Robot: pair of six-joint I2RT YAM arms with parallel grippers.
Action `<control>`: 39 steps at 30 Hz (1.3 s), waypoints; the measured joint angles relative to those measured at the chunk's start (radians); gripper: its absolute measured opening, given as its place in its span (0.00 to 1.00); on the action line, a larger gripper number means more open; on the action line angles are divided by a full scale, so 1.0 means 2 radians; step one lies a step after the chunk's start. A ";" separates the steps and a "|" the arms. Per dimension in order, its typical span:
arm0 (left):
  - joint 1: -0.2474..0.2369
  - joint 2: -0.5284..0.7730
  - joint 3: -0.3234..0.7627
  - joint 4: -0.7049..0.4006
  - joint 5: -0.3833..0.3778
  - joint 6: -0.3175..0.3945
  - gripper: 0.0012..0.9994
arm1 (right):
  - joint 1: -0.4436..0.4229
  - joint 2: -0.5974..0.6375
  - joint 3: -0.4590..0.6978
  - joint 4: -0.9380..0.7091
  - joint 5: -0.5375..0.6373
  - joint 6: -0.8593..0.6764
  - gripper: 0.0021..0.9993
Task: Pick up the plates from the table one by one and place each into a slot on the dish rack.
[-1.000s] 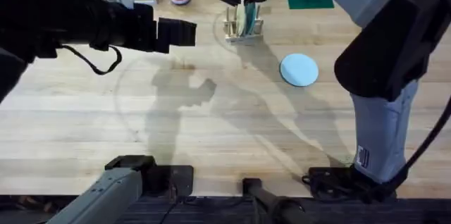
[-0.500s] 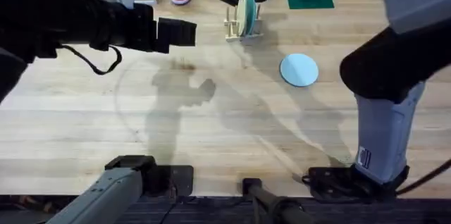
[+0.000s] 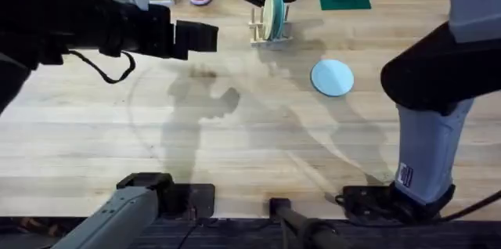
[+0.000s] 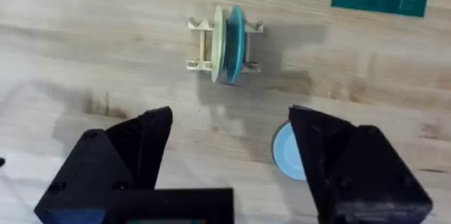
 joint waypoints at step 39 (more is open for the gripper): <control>0.000 0.000 0.000 -0.011 0.001 0.000 0.99 | -0.196 -0.425 -0.592 0.052 -0.090 -0.044 0.99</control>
